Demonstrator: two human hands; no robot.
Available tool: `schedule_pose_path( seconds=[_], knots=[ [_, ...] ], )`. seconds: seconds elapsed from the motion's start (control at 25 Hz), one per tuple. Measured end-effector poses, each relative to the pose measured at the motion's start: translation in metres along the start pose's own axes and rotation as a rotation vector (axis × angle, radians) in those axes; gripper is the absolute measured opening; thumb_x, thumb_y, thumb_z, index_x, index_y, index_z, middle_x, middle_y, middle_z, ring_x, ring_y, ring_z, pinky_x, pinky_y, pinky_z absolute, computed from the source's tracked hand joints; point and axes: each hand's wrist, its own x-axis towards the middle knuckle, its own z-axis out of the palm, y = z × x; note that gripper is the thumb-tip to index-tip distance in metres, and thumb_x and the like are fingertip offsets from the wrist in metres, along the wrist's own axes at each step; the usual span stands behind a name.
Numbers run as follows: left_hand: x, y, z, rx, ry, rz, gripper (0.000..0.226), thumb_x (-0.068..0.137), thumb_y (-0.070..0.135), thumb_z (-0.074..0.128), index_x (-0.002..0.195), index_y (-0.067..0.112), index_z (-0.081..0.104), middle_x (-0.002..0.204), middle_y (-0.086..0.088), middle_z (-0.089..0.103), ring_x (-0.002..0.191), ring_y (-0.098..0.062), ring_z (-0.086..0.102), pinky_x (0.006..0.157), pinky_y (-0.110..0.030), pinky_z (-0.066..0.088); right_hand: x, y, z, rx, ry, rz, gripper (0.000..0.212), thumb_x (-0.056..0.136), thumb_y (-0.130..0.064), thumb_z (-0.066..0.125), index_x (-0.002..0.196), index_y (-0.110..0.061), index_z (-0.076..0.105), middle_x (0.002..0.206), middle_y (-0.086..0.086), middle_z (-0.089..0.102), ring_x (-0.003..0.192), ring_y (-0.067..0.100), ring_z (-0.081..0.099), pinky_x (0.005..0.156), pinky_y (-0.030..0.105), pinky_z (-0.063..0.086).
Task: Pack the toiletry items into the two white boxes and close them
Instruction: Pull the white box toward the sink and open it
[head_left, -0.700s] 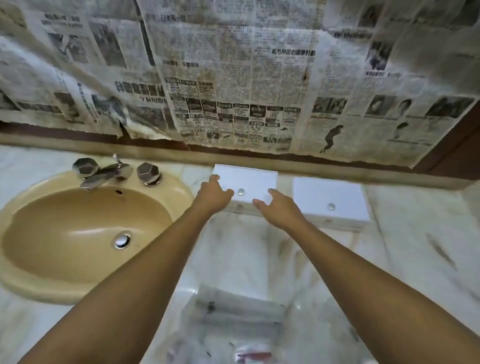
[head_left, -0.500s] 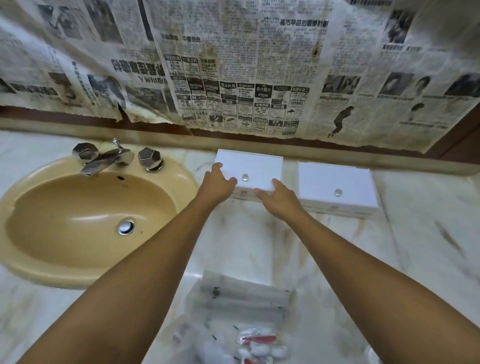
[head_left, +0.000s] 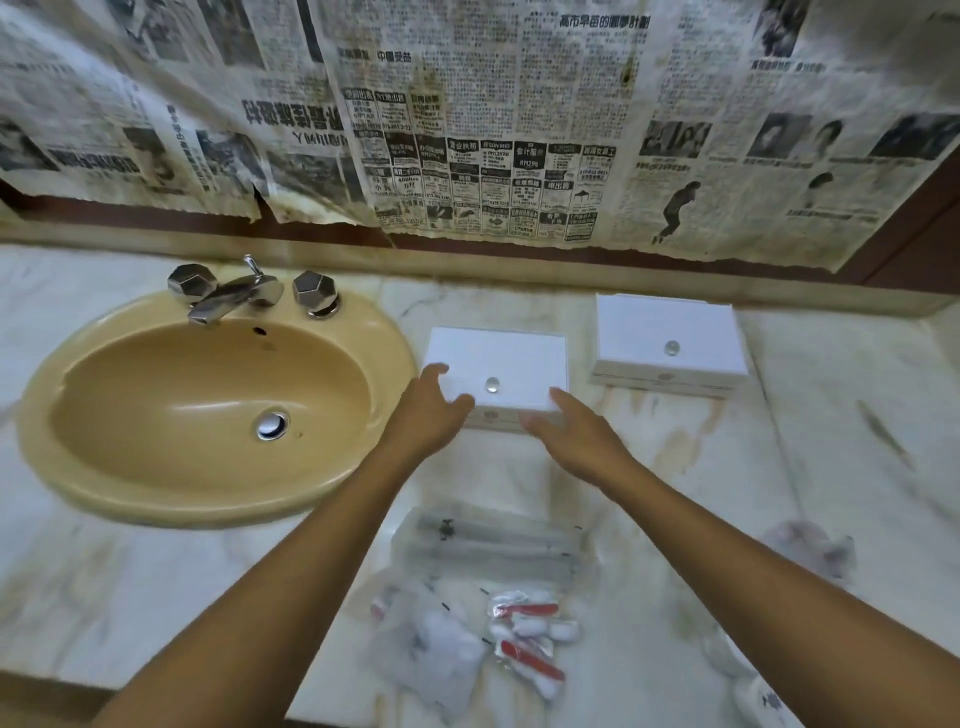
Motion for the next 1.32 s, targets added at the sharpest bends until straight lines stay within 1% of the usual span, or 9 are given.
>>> schedule_pose_path(
  seconds=[0.12, 0.2, 0.28, 0.48, 0.56, 0.64, 0.8, 1.04, 1.32],
  knots=[
    [-0.051, -0.019, 0.001, 0.018, -0.021, 0.009, 0.061, 0.100, 0.028, 0.058, 0.154, 0.017, 0.033, 0.161, -0.004, 0.034, 0.142, -0.020, 0.041, 0.102, -0.024, 0.033, -0.044, 0.020, 0.012, 0.040, -0.043, -0.021, 0.070, 0.091, -0.051, 0.051, 0.149, -0.025, 0.021, 0.155, -0.006, 0.023, 0.140, 0.014, 0.027, 0.109, 0.029, 0.026],
    [-0.077, -0.027, 0.003, 0.013, -0.046, 0.002, 0.059, 0.101, 0.029, 0.056, 0.155, 0.021, 0.032, 0.162, 0.001, 0.032, 0.116, -0.002, 0.057, 0.088, -0.016, 0.032, -0.064, 0.029, 0.020, 0.047, -0.046, -0.015, 0.070, 0.090, -0.051, 0.052, 0.149, -0.028, 0.021, 0.155, -0.007, 0.023, 0.139, 0.014, 0.028, 0.108, 0.028, 0.026],
    [-0.096, -0.034, 0.005, 0.001, -0.068, -0.014, 0.058, 0.102, 0.032, 0.055, 0.155, 0.024, 0.032, 0.162, 0.006, 0.031, 0.075, 0.020, 0.044, 0.078, -0.012, 0.030, -0.080, 0.035, 0.028, 0.055, -0.038, -0.007, 0.069, 0.090, -0.051, 0.052, 0.148, -0.029, 0.022, 0.155, -0.007, 0.023, 0.139, 0.014, 0.029, 0.108, 0.029, 0.027],
    [-0.123, -0.050, 0.009, -0.046, -0.060, -0.041, 0.056, 0.101, 0.035, 0.055, 0.153, 0.030, 0.034, 0.159, 0.010, 0.035, 0.063, 0.026, 0.040, 0.072, -0.011, 0.035, -0.106, 0.048, 0.044, 0.046, -0.021, 0.014, 0.070, 0.089, -0.056, 0.049, 0.148, -0.032, 0.021, 0.156, -0.008, 0.021, 0.139, 0.014, 0.029, 0.109, 0.029, 0.026],
    [-0.128, -0.054, 0.011, -0.052, -0.061, -0.041, 0.055, 0.101, 0.034, 0.054, 0.152, 0.030, 0.034, 0.157, 0.012, 0.036, 0.067, 0.031, 0.043, 0.063, -0.001, 0.033, -0.110, 0.050, 0.047, 0.064, -0.029, 0.036, 0.069, 0.088, -0.056, 0.049, 0.147, -0.033, 0.022, 0.156, -0.008, 0.022, 0.139, 0.014, 0.029, 0.110, 0.030, 0.027],
    [-0.129, -0.061, 0.010, -0.058, -0.041, -0.035, 0.054, 0.101, 0.033, 0.055, 0.151, 0.031, 0.036, 0.156, 0.011, 0.038, 0.089, 0.025, 0.050, 0.074, -0.002, 0.033, -0.112, 0.053, 0.049, 0.006, 0.046, 0.015, 0.065, 0.089, -0.054, 0.049, 0.146, -0.032, 0.026, 0.155, -0.006, 0.024, 0.139, 0.014, 0.028, 0.112, 0.032, 0.025],
    [-0.122, -0.074, 0.006, -0.114, 0.041, -0.037, 0.047, 0.100, 0.034, 0.057, 0.145, 0.032, 0.044, 0.152, 0.009, 0.045, 0.139, -0.011, 0.042, 0.104, -0.027, 0.036, -0.100, 0.039, 0.052, -0.297, 0.399, -0.265, 0.044, 0.091, -0.045, 0.053, 0.131, -0.028, 0.051, 0.136, -0.002, 0.049, 0.128, 0.018, 0.039, 0.105, 0.036, 0.026],
    [-0.114, -0.082, 0.001, -0.250, 0.138, -0.002, 0.033, 0.099, 0.025, 0.059, 0.130, 0.035, 0.054, 0.130, 0.018, 0.052, 0.128, -0.008, 0.050, 0.096, -0.025, 0.036, -0.060, 0.013, 0.077, -0.596, 0.280, -0.428, 0.033, 0.086, -0.044, 0.058, 0.109, -0.020, 0.064, 0.098, 0.004, 0.057, 0.094, 0.028, 0.051, 0.078, 0.040, 0.037],
    [-0.109, -0.088, -0.007, -0.354, 0.195, 0.042, 0.027, 0.099, 0.018, 0.060, 0.108, 0.043, 0.059, 0.120, 0.019, 0.061, 0.119, -0.006, 0.055, 0.092, -0.024, 0.043, -0.049, -0.019, 0.049, -0.569, 0.266, -0.478, 0.026, 0.093, -0.034, 0.049, 0.099, -0.016, 0.067, 0.100, 0.002, 0.057, 0.099, 0.025, 0.048, 0.083, 0.039, 0.034]
  ],
)
